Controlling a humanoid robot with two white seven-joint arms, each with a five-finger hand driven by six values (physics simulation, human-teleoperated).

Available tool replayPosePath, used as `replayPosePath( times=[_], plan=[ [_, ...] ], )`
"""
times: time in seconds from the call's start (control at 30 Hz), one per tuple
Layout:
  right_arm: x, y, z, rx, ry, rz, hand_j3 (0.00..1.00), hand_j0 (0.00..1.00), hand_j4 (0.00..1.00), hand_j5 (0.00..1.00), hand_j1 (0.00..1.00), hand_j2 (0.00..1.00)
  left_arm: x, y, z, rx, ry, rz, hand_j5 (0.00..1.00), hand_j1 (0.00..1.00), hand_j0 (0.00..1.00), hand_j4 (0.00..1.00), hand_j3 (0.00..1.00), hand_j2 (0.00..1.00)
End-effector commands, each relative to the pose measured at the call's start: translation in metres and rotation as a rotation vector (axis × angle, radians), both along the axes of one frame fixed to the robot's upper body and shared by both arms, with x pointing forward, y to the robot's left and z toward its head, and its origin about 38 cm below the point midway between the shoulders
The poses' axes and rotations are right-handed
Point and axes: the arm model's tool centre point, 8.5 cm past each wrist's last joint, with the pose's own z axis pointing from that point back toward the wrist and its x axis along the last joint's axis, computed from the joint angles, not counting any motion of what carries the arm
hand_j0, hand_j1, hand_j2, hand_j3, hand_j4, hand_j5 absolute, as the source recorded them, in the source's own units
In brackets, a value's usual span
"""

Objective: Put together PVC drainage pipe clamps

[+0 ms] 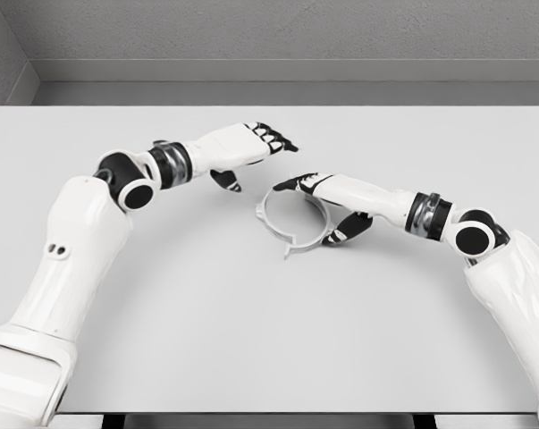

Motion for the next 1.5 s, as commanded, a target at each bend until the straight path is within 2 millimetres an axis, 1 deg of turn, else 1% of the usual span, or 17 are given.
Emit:
replayPosePath(
  times=[0.0,0.13,0.17,0.2,0.27,0.3,0.37,0.4,0.5,0.53,0.6,0.73,0.77,0.83,0.9,0.97,1.47],
  plan=[
    [0.001,-0.001,0.003,0.011,-0.003,-0.005,1.0,1.0,1.0,1.0,1.0,1.0,0.001,0.005,0.002,-0.005,-0.002,0.009,1.0,1.0,1.0,1.0,1.0,1.0],
    [0.008,-0.018,0.017,0.03,-0.034,-0.05,1.0,1.0,1.0,1.0,1.0,1.0,0.002,0.027,0.005,-0.004,-0.005,0.034,1.0,1.0,1.0,1.0,1.0,1.0],
    [0.009,-0.019,0.019,0.032,-0.037,-0.053,1.0,1.0,1.0,1.0,1.0,1.0,0.004,0.052,0.009,-0.025,0.003,0.062,1.0,1.0,1.0,1.0,1.0,1.0],
    [0.01,-0.019,0.019,0.031,-0.039,-0.053,1.0,1.0,1.0,1.0,1.0,1.0,0.004,0.092,0.018,-0.079,0.022,0.103,1.0,1.0,1.0,1.0,1.0,1.0],
    [0.01,-0.019,0.019,0.031,-0.039,-0.053,1.0,1.0,1.0,1.0,1.0,1.0,-0.008,0.173,0.068,-0.163,-0.02,0.153,1.0,1.0,1.0,1.0,1.0,1.0],
    [0.01,-0.019,0.022,0.032,-0.044,-0.053,1.0,1.0,1.0,1.0,1.0,1.0,-0.024,0.202,0.104,-0.179,-0.068,0.143,1.0,1.0,1.0,1.0,1.0,1.0],
    [0.014,-0.012,0.029,0.038,-0.061,-0.041,1.0,1.0,1.0,1.0,1.0,1.0,-0.065,0.252,0.127,-0.176,-0.046,0.149,1.0,1.0,1.0,1.0,1.0,1.0],
    [0.014,-0.003,0.029,0.039,-0.061,-0.025,1.0,1.0,1.0,1.0,1.0,1.0,-0.078,0.253,0.121,-0.158,-0.02,0.134,1.0,1.0,1.0,1.0,1.0,1.0],
    [0.01,0.016,0.018,0.017,-0.042,0.019,1.0,1.0,1.0,1.0,1.0,1.0,-0.112,0.225,0.1,-0.114,0.029,0.022,1.0,1.0,1.0,1.0,1.0,1.0],
    [0.01,0.018,0.017,0.01,-0.044,0.021,1.0,1.0,1.0,1.0,1.0,1.0,-0.116,0.224,0.111,-0.113,-0.002,0.012,1.0,1.0,1.0,1.0,1.0,1.0],
    [0.01,0.022,0.015,0.012,-0.038,0.027,1.0,1.0,1.0,1.0,1.0,1.0,-0.124,0.24,0.153,-0.11,-0.116,0.037,1.0,1.0,1.0,1.0,1.0,1.0],
    [0.012,0.033,-0.001,-0.01,-0.005,0.023,1.0,1.0,1.0,1.0,1.0,1.0,-0.126,0.246,0.162,-0.122,-0.138,0.051,1.0,1.0,1.0,1.0,1.0,1.0],
    [0.013,0.034,-0.002,-0.01,-0.003,0.022,1.0,1.0,1.0,1.0,1.0,1.0,-0.128,0.246,0.151,-0.124,-0.11,0.054,1.0,1.0,1.0,1.0,1.0,1.0],
    [0.013,0.033,-0.007,-0.012,0.012,0.015,1.0,1.0,1.0,1.0,1.0,1.0,-0.128,0.244,0.15,-0.13,-0.112,0.05,1.0,1.0,1.0,1.0,1.0,1.0],
    [0.015,0.034,-0.007,-0.009,0.014,0.013,1.0,1.0,1.0,1.0,1.0,1.0,-0.129,0.242,0.153,-0.145,-0.126,0.047,1.0,1.0,1.0,1.0,1.0,1.0],
    [0.015,0.036,-0.007,-0.007,0.015,0.015,1.0,1.0,1.0,1.0,1.0,1.0,-0.136,0.245,0.135,-0.142,-0.078,0.056,1.0,1.0,1.0,1.0,1.0,1.0],
    [0.014,0.055,-0.005,0.018,0.012,0.043,1.0,1.0,1.0,1.0,1.0,1.0,-0.138,0.23,0.133,-0.178,-0.092,0.025,1.0,1.0,1.0,1.0,1.0,1.0]
  ],
)
